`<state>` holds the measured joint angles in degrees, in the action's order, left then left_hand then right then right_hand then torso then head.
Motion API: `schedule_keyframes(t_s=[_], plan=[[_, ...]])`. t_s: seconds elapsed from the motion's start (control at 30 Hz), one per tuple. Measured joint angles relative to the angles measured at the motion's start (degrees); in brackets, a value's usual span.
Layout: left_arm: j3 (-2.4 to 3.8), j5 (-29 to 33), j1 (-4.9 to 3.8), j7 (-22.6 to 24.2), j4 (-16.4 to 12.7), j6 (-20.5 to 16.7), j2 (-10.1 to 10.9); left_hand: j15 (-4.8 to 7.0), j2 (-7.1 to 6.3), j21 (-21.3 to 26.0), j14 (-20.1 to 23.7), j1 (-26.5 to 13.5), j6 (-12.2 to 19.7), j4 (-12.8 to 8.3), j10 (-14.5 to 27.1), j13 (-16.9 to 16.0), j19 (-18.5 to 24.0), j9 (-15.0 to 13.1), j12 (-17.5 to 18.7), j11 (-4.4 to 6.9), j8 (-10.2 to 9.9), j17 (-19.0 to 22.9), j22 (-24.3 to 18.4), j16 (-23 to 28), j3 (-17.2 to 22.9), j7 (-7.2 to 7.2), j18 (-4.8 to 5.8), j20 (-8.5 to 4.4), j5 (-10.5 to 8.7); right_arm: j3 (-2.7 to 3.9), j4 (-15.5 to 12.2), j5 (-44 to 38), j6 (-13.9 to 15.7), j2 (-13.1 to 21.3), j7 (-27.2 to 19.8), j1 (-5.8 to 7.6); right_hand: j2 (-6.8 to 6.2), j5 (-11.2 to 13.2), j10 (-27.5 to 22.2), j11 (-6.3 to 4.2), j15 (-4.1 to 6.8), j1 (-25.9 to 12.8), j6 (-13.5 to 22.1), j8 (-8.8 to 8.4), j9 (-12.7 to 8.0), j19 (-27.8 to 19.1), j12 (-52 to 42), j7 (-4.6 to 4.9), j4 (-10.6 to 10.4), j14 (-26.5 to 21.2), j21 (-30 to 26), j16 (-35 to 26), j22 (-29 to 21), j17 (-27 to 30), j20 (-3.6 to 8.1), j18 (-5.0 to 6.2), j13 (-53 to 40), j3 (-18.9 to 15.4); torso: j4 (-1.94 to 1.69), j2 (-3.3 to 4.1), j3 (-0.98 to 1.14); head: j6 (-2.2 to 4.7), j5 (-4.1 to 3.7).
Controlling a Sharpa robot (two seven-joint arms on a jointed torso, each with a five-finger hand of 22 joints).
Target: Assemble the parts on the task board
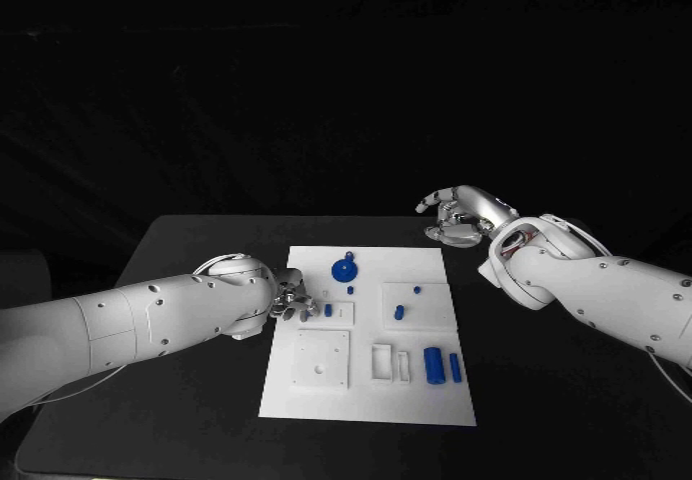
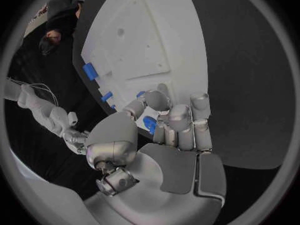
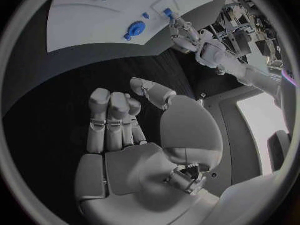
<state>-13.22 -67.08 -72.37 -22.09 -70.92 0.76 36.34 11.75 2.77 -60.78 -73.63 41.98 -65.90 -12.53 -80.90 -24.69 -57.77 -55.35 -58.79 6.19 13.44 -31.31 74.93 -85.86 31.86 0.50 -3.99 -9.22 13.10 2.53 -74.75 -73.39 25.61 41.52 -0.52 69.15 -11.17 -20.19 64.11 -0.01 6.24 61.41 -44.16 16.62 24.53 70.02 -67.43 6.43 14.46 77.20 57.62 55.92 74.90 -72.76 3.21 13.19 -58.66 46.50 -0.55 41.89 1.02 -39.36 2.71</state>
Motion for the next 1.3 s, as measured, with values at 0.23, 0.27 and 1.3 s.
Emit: schedule_keyframes(t_s=[0.23,0.27,1.3], plan=[[0.00,0.03,0.05,0.02,0.24,-0.14,-0.01,0.03,-0.48,0.00,0.03,-0.14,-0.45,0.76,0.03,0.07,0.00,0.08,0.00,-0.02,-0.01,0.08,-0.01,0.00,0.06,-0.45,0.00,0.00,-0.97,0.00,-0.03,0.02,0.00,0.08,0.00,0.00,0.00,0.00,0.00,0.00,0.00,0.00,0.00,0.00,0.00,0.19,-0.01,0.00,0.00,0.00,0.19,0.00,0.00,0.00,0.18,0.00,0.00,0.00,0.01,0.00,0.00,0.10,-0.04],[-0.02,0.03,0.07,0.02,0.36,-0.17,-0.01,0.13,-0.68,0.00,0.14,-0.01,-1.08,1.03,0.11,0.12,0.00,0.26,0.00,-0.09,-0.52,0.08,0.00,0.00,0.04,-1.05,0.00,0.00,-2.18,0.00,-0.03,0.03,0.00,0.08,0.00,0.00,0.00,0.00,0.00,0.00,0.00,0.00,0.00,0.00,0.00,0.19,-0.01,0.00,0.00,0.00,0.19,0.00,0.00,0.00,0.19,-0.01,0.00,0.00,0.02,0.00,0.00,0.11,-0.05],[-0.14,0.13,0.43,0.03,0.66,-1.43,0.57,0.22,-8.46,0.44,0.47,-3.81,-2.30,6.87,0.69,0.53,0.01,-0.33,-0.22,0.09,-0.84,0.20,-0.02,0.00,-1.94,-0.26,-0.01,0.00,-10.05,0.00,0.11,0.09,-0.01,0.06,-0.02,0.00,0.00,0.00,0.21,0.21,-0.15,0.00,0.00,0.00,-0.01,0.19,0.22,0.00,0.00,-0.15,0.17,0.00,0.00,0.05,0.14,0.00,-0.10,0.00,-0.01,-0.02,-0.05,0.36,-0.22]])
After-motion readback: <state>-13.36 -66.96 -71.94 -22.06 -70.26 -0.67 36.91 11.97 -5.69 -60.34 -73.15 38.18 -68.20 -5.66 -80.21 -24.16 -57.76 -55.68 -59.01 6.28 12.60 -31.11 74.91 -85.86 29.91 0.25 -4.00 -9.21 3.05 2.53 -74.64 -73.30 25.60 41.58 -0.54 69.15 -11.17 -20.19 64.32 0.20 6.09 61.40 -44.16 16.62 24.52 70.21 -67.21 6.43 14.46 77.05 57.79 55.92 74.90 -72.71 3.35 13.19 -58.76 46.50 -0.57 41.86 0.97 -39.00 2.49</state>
